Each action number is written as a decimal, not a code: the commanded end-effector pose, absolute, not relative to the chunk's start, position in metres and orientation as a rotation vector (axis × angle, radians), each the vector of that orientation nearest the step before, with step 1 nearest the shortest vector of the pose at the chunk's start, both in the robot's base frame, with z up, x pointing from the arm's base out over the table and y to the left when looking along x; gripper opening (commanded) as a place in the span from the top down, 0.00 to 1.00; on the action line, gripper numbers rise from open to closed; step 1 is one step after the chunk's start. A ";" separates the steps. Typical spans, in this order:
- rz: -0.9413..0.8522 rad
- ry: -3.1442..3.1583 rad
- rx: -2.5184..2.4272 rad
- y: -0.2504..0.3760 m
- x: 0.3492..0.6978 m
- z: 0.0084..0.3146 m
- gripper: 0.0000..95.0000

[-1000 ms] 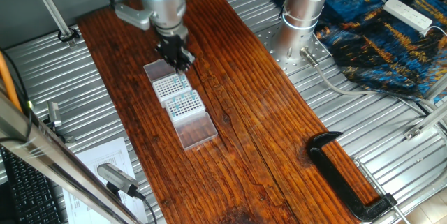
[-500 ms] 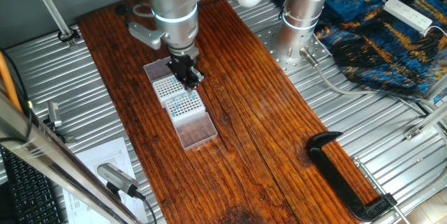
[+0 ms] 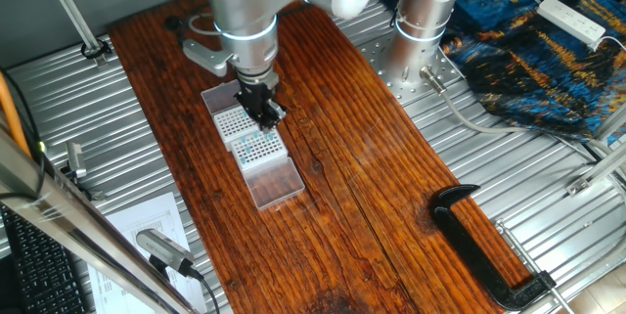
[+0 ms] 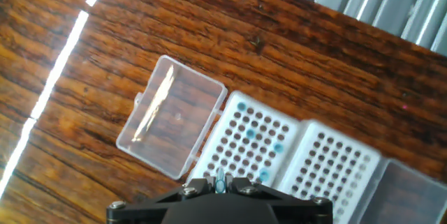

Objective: Transfer all medium pipette tips from one holder to another

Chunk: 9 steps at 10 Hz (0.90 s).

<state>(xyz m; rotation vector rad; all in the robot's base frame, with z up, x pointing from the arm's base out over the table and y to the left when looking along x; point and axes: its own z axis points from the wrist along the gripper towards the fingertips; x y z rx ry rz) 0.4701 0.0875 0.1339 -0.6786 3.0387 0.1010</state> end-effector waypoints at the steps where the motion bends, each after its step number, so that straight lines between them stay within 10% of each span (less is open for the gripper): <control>1: 0.096 3.040 -0.684 0.086 0.471 0.129 1.00; 9: 0.082 3.039 -0.685 0.086 0.468 0.114 1.00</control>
